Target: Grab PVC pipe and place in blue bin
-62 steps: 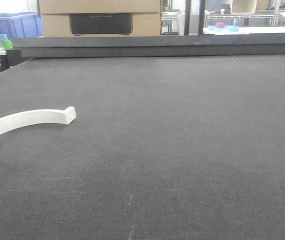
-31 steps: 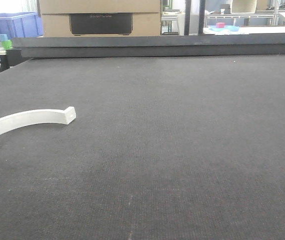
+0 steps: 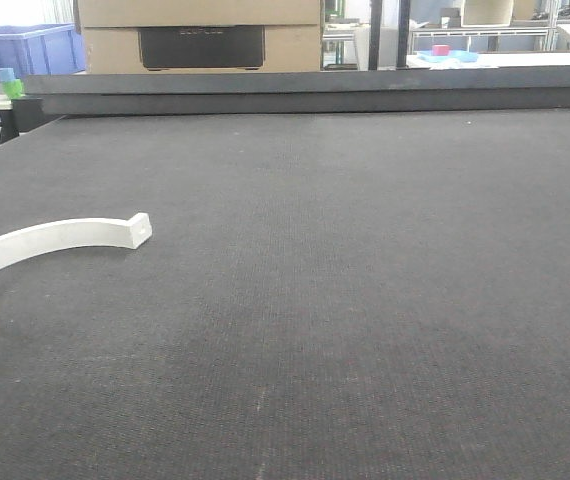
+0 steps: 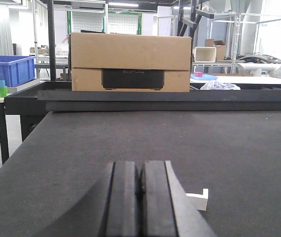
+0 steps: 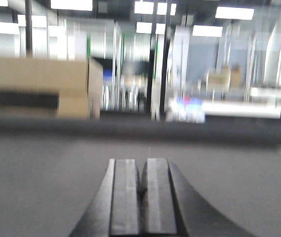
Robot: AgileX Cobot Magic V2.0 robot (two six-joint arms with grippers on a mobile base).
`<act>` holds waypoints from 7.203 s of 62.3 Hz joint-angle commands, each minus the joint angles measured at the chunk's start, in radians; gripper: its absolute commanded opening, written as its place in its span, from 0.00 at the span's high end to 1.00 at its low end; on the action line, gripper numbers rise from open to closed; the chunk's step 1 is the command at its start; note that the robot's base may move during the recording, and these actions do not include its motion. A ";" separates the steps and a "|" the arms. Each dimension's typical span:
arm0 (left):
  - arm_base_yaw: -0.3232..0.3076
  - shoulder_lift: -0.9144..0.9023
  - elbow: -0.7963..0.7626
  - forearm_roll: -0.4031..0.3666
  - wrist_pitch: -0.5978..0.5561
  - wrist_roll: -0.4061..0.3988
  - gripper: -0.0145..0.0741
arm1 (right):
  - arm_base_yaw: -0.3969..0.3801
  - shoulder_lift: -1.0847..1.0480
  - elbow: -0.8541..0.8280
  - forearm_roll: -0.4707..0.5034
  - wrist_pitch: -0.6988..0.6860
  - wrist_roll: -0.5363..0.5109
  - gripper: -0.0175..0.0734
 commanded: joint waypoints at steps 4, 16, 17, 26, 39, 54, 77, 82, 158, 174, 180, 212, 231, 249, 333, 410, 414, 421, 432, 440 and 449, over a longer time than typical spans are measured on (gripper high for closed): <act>-0.007 -0.003 -0.108 -0.005 0.067 0.001 0.96 | 0.001 -0.002 -0.027 0.061 -0.139 0.000 0.98; -0.007 0.040 -0.371 0.072 0.336 0.001 0.96 | 0.001 -0.001 -0.231 0.061 0.049 0.000 0.98; -0.007 0.054 -0.400 0.090 0.361 0.001 0.96 | 0.001 0.004 -0.248 0.061 0.073 0.000 0.98; -0.007 0.183 -0.577 0.168 0.503 -0.003 0.96 | 0.001 0.100 -0.408 0.061 0.227 0.000 0.98; -0.007 0.467 -0.832 0.183 0.724 -0.003 0.96 | 0.001 0.343 -0.671 0.061 0.494 0.000 0.98; -0.007 0.797 -1.058 0.252 0.988 -0.006 0.96 | 0.001 0.654 -0.928 0.020 0.829 0.000 0.98; 0.000 1.166 -1.085 0.078 1.043 -0.139 0.96 | 0.001 0.987 -0.955 0.017 1.123 0.000 0.98; 0.000 1.211 -1.085 0.070 1.047 -0.139 0.96 | 0.001 1.025 -0.955 0.021 1.128 0.000 0.98; 0.114 1.344 -1.085 -0.078 1.083 -0.056 0.96 | 0.181 1.479 -1.022 -0.104 1.219 0.445 0.96; 0.114 1.344 -1.085 -0.078 1.085 -0.056 0.96 | 0.181 1.534 -1.038 -0.093 1.185 0.451 0.81; 0.114 1.344 -1.085 -0.078 1.085 -0.056 0.96 | 0.181 1.551 -1.038 -0.093 1.175 0.451 0.62; 0.114 1.344 -1.085 -0.078 1.089 -0.056 0.96 | 0.181 1.655 -1.038 -0.069 1.121 0.451 0.57; 0.114 1.344 -1.085 -0.078 1.089 -0.056 0.96 | 0.183 1.651 -1.042 -0.071 1.120 0.451 0.98; 0.093 1.380 -1.129 -0.110 1.148 -0.056 0.96 | 0.247 1.571 -1.136 -0.073 1.215 0.304 0.98; 0.003 1.719 -1.138 -0.083 1.013 -0.090 0.50 | 0.285 1.554 -1.127 -0.075 1.197 0.304 0.98; 0.005 1.571 -1.116 -0.036 1.086 -0.109 0.96 | 0.285 1.396 -1.127 -0.081 1.174 0.304 0.98; 0.005 1.518 -1.116 -0.036 1.088 -0.104 0.96 | 0.285 1.346 -1.127 -0.091 1.146 0.304 0.98; 0.005 1.397 -1.116 -0.036 1.056 -0.104 0.96 | 0.285 1.250 -1.127 -0.111 1.070 0.304 0.98; 0.005 1.210 -1.092 -0.036 0.857 -0.104 0.96 | 0.285 1.120 -1.126 -0.158 0.923 0.304 0.98; 0.005 1.083 -1.033 -0.036 0.686 -0.104 0.96 | 0.285 1.022 -1.093 -0.204 0.811 0.304 0.98; 0.005 0.929 -0.909 -0.036 0.488 -0.104 0.96 | 0.285 0.926 -1.017 -0.219 0.731 0.304 0.98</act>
